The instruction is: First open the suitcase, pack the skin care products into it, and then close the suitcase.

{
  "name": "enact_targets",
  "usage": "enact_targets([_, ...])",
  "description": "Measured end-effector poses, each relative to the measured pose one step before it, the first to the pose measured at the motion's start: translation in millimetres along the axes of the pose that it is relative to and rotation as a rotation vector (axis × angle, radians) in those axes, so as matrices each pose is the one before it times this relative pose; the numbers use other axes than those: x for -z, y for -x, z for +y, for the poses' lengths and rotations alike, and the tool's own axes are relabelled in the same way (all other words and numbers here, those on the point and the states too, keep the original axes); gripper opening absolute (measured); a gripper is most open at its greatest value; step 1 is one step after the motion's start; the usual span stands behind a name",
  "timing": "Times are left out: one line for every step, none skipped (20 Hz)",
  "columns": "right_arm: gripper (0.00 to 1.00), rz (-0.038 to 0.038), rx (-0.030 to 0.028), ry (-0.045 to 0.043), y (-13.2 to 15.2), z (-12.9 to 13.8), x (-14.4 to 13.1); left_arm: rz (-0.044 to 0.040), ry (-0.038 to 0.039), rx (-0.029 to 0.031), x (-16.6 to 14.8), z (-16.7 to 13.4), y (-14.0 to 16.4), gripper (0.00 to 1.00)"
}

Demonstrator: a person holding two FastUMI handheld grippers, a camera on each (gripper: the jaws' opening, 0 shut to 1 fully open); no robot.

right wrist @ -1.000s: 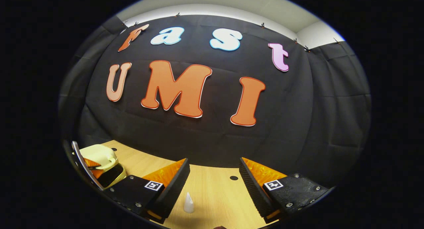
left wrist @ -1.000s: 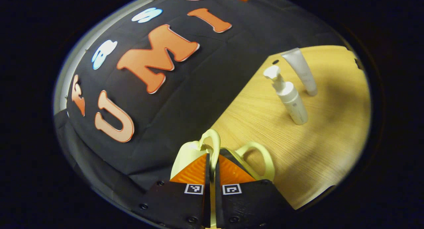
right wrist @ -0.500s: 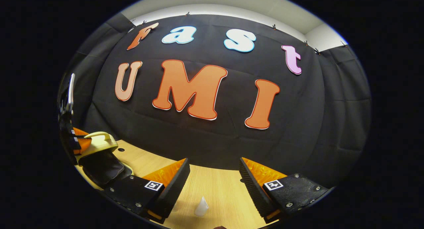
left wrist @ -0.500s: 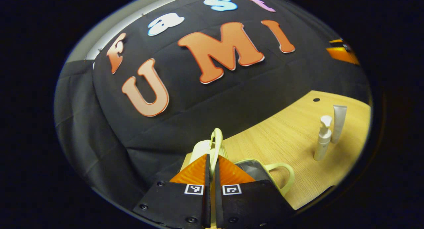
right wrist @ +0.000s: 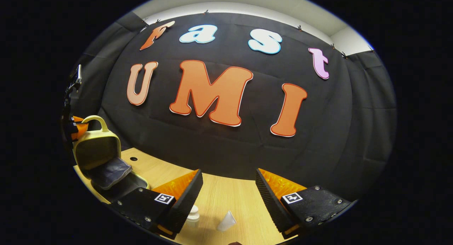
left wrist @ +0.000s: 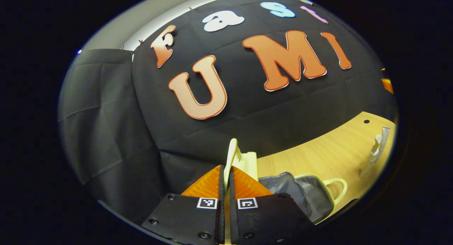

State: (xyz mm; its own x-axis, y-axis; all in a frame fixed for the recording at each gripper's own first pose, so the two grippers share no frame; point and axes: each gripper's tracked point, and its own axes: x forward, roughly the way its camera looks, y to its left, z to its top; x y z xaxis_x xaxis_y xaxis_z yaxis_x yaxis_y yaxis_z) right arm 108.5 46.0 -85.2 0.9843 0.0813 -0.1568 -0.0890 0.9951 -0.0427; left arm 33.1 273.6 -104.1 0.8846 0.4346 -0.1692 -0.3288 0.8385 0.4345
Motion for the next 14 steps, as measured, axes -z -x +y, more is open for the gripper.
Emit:
enact_targets([0.95, 0.00449, -0.00175, -0.00013, -1.18, 4.06, -0.54, 0.00135, -0.00100, -0.00826, 4.00, 8.44, -2.03, 0.06])
enact_targets([0.95, 0.00108, 0.00066, -0.00088, -1.71, 3.01, -1.51, -0.00124, -0.00766, -0.01379, 2.67, 7.37, -1.80, 0.06])
enact_targets([0.95, 0.00560, 0.00036, -0.00146, -0.10, 3.46, 0.37, -0.00109, 0.00077, -0.00412, 4.18, 5.76, -1.65, 0.07])
enact_targets([0.95, 0.00569, -0.00050, -0.00307, -1.02, 4.36, 0.41, -0.00224, -0.00111, -0.01090, 3.13, 6.23, -2.04, 0.06])
enact_targets([0.95, 0.00593, 0.00092, -0.00072, -0.50, 4.66, -0.13, 0.00269, -0.00096, -0.00634, 4.92, 7.80, -2.43, 0.07])
enact_targets([0.95, 0.00573, 0.00201, 0.00135, -0.23, 4.02, 0.12, -0.00056, -0.00763, -0.01250, 3.68, 6.44, -2.76, 0.07])
enact_targets([0.95, 0.00415, 0.00242, 0.00217, -0.42, 4.09, 0.49, -0.00055, -0.00014, -0.00555, 3.64, 6.75, -1.52, 0.07])
enact_targets([0.95, 0.00743, 0.00277, 0.00163, -0.32, 4.14, 0.15, 0.00061, 0.00069, -0.00597, 4.28, 6.96, -2.64, 0.07])
enact_targets([0.95, 0.00799, 0.00030, -0.00138, 0.22, 5.27, 1.67, 0.00111, 0.00440, -0.00605, 6.65, 7.21, -4.45, 0.07])
enact_targets([0.95, 0.00825, 0.00262, -0.00037, -0.04, 4.48, 1.55, 0.00189, -0.00192, -0.00727, 5.47, 8.10, -3.86, 0.07])
enact_targets([0.95, 0.00708, 0.00105, -0.00015, 0.85, 4.63, -0.29, 0.00168, 0.00418, -0.01102, 9.26, 9.11, -3.33, 0.07])
enact_targets([0.95, 0.00243, 0.00259, 0.00297, 0.12, 3.37, -1.08, 0.01176, 0.00766, -0.00794, 8.30, 11.01, -6.86, 0.07])
enact_targets([0.95, 0.00739, -0.00084, -0.00180, -0.81, 3.87, 0.37, 0.01692, 0.02376, -0.00868, 13.36, 11.43, -6.22, 0.06])
enact_targets([0.95, 0.00828, -0.00410, -0.01086, -1.35, 5.32, 0.96, 0.01872, 0.03283, -0.00708, 11.81, 11.17, -7.36, 0.07])
